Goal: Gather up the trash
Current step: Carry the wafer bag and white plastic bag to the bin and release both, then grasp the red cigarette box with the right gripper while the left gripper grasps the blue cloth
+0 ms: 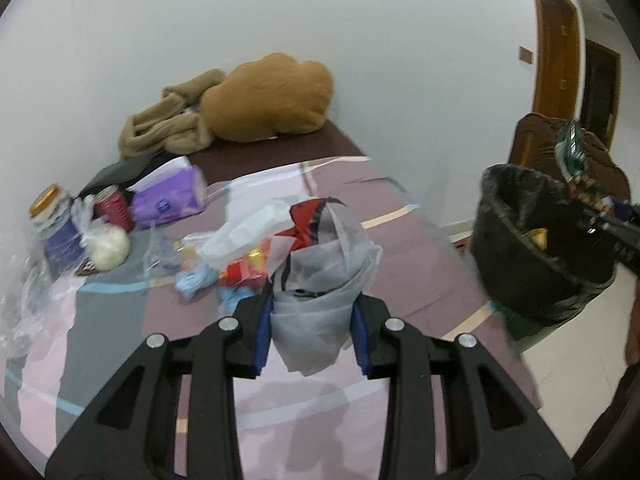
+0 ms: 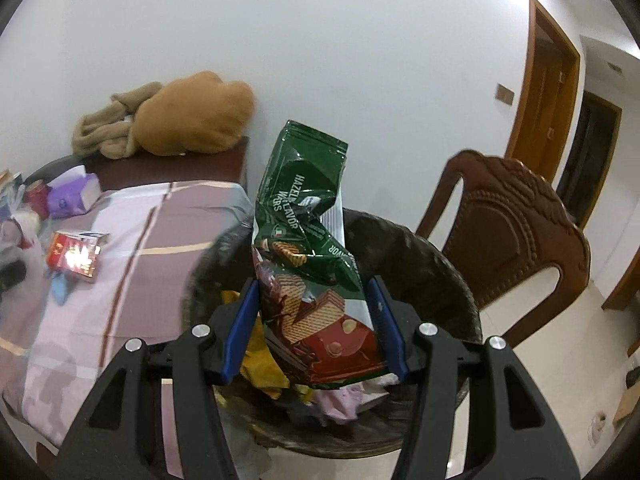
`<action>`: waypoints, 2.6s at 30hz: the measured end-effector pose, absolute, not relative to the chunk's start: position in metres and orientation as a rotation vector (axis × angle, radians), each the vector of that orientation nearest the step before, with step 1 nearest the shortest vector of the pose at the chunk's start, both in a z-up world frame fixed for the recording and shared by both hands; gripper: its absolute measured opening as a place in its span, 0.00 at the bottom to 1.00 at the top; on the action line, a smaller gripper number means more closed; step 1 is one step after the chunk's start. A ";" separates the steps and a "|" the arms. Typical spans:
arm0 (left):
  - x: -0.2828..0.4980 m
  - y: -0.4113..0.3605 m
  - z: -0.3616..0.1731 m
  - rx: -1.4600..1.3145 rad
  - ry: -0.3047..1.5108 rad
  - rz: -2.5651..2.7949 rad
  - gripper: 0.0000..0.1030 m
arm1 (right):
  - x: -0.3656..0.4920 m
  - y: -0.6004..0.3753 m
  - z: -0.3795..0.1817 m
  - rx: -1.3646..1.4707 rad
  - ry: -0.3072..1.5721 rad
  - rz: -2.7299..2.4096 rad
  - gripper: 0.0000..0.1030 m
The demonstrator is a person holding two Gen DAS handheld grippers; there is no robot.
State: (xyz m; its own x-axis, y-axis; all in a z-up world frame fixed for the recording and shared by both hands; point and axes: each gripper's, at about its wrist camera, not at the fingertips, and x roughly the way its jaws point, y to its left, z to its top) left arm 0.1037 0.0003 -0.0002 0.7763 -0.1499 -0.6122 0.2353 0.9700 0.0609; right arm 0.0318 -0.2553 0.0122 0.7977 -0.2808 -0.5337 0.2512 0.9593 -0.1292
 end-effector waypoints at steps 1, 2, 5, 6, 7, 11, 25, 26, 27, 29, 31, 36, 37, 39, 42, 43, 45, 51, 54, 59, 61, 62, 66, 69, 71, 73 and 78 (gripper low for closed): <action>0.106 -0.007 0.002 0.134 0.651 -0.232 0.33 | 0.033 -0.261 0.010 -0.044 0.586 -0.296 0.54; 0.107 -0.014 0.005 0.131 0.652 -0.254 0.33 | 0.036 -0.267 0.008 -0.034 0.593 -0.310 0.54; 0.108 -0.036 0.011 0.136 0.648 -0.306 0.33 | 0.045 -0.288 0.002 0.004 0.615 -0.354 0.54; 0.108 -0.041 0.012 0.140 0.647 -0.319 0.33 | 0.046 -0.292 0.000 0.010 0.619 -0.353 0.54; 0.108 -0.051 0.014 0.148 0.645 -0.340 0.33 | 0.048 -0.297 -0.001 0.018 0.625 -0.347 0.54; 0.108 -0.078 0.022 0.167 0.633 -0.410 0.33 | 0.053 -0.307 -0.006 0.026 0.645 -0.339 0.65; 0.132 -0.202 0.029 0.219 0.721 -0.786 0.44 | -0.018 -0.372 0.011 0.286 0.478 -0.368 0.85; 0.134 -0.211 0.027 0.228 0.728 -0.792 0.51 | -0.022 -0.374 0.011 0.288 0.474 -0.378 0.85; 0.135 -0.218 0.025 0.241 0.728 -0.794 0.55 | -0.026 -0.377 0.011 0.291 0.471 -0.387 0.85; 0.135 -0.225 0.025 0.252 0.701 -0.778 0.79 | -0.033 -0.379 0.011 0.297 0.466 -0.398 0.85; 0.135 -0.221 0.027 0.235 0.666 -0.745 0.87 | -0.035 -0.380 0.011 0.302 0.466 -0.399 0.85; 0.141 -0.179 0.036 0.180 0.621 -0.670 0.92 | -0.030 -0.372 0.011 0.309 0.452 -0.355 0.85; 0.144 -0.157 0.037 0.166 0.602 -0.576 0.92 | -0.028 -0.366 0.012 0.301 0.443 -0.332 0.85; 0.150 -0.126 0.036 0.159 0.594 -0.408 0.92 | -0.024 -0.349 0.016 0.270 0.430 -0.283 0.85; 0.163 -0.057 0.029 0.108 0.608 -0.069 0.92 | -0.008 -0.310 0.019 0.211 0.448 -0.187 0.85; 0.167 -0.029 0.024 0.075 0.624 0.032 0.93 | -0.002 -0.297 0.020 0.194 0.458 -0.150 0.85; 0.175 0.015 0.014 0.019 0.670 0.142 0.93 | 0.017 -0.257 0.020 0.147 0.495 -0.023 0.85; 0.183 0.117 -0.021 -0.101 0.790 0.287 0.93 | 0.093 -0.135 -0.001 -0.037 0.639 0.230 0.85; 0.178 0.145 -0.028 -0.116 0.809 0.288 0.93 | 0.142 -0.073 -0.023 -0.141 0.748 0.341 0.85; 0.171 0.177 -0.037 -0.159 0.814 0.288 0.93 | 0.209 0.009 -0.062 -0.382 0.874 0.360 0.85; 0.167 0.190 -0.040 -0.182 0.819 0.282 0.93 | 0.229 0.030 -0.075 -0.437 0.915 0.397 0.85; 0.166 0.194 -0.041 -0.189 0.823 0.281 0.93 | 0.236 0.037 -0.079 -0.466 0.922 0.400 0.85; 0.169 0.210 -0.048 -0.210 0.849 0.264 0.93 | 0.257 0.046 -0.089 -0.468 0.948 0.457 0.85; 0.176 0.221 -0.054 -0.235 0.873 0.253 0.93 | 0.264 0.040 -0.093 -0.412 0.969 0.489 0.75; 0.183 0.226 -0.058 -0.255 0.893 0.254 0.93 | 0.259 0.037 -0.090 -0.401 0.969 0.496 0.72; 0.190 0.224 -0.059 -0.263 0.900 0.241 0.93 | 0.249 0.035 -0.086 -0.403 0.965 0.490 0.69; 0.210 0.203 -0.061 -0.252 0.925 0.189 0.93 | 0.219 0.020 -0.070 -0.389 0.949 0.449 0.41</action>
